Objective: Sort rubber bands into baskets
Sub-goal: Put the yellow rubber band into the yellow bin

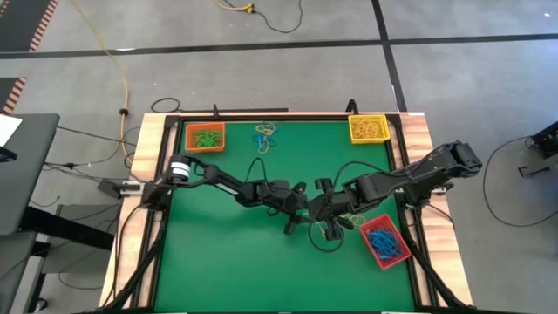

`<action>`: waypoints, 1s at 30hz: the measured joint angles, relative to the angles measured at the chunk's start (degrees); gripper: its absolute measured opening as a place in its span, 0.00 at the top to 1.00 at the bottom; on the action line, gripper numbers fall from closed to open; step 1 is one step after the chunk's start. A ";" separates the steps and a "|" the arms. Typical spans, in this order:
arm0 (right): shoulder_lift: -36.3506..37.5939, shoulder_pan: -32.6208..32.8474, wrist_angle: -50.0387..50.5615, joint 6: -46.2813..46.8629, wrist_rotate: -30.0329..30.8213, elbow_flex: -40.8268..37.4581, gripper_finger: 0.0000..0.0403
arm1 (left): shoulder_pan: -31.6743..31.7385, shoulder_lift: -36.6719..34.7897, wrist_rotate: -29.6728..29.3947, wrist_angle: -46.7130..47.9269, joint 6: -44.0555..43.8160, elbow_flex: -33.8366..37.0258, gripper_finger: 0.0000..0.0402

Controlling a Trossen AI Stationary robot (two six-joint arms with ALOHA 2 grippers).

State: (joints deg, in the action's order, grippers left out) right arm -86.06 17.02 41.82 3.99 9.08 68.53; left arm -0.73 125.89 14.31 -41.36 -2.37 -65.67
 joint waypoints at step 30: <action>0.00 3.77 10.69 9.65 -0.29 0.00 0.89 | 1.56 0.50 -8.17 7.03 4.93 -1.99 1.00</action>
State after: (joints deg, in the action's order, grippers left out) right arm -86.06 20.79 52.51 13.64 8.80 68.53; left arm 0.83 126.39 6.14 -34.33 2.56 -67.66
